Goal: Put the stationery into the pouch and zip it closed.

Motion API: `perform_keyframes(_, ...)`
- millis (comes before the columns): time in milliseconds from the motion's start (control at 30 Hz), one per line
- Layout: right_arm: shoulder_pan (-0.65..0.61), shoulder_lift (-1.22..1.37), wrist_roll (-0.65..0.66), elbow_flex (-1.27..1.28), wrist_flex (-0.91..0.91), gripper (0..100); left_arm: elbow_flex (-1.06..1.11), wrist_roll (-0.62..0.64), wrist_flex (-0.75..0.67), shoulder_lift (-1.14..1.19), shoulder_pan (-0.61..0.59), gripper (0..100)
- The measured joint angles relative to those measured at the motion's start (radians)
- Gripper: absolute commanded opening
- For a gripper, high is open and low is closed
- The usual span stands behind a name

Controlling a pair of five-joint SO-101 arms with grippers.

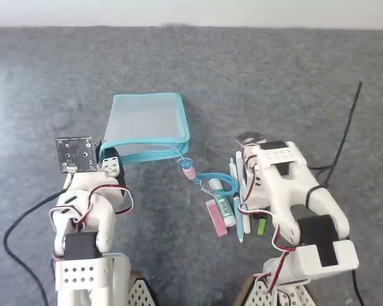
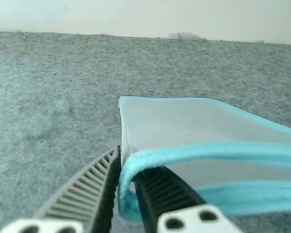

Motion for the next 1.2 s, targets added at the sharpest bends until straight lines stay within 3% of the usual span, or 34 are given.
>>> perform_keyframes(267,0.075,-0.115,0.051,0.023,-0.015,0.9,0.000,0.000,0.000,0.000,0.000,1)
perform_keyframes(567,0.120,-0.519,0.190,0.025,0.138,0.9,0.000,0.005,-0.002,0.000,0.002,1)
perform_keyframes(833,-0.081,-0.712,0.222,-0.267,0.459,0.9,0.025,0.005,-0.008,0.000,0.048,1)
perform_keyframes(933,-0.229,-0.706,0.222,-0.384,0.554,0.9,0.025,0.005,-0.011,0.000,0.052,1)
perform_keyframes(1033,-0.359,-0.657,0.212,-0.422,0.562,0.9,0.025,0.005,-0.011,0.000,0.052,1)
perform_keyframes(1200,-0.459,-0.485,0.201,-0.430,0.563,0.9,0.029,0.005,-0.011,0.000,0.054,1)
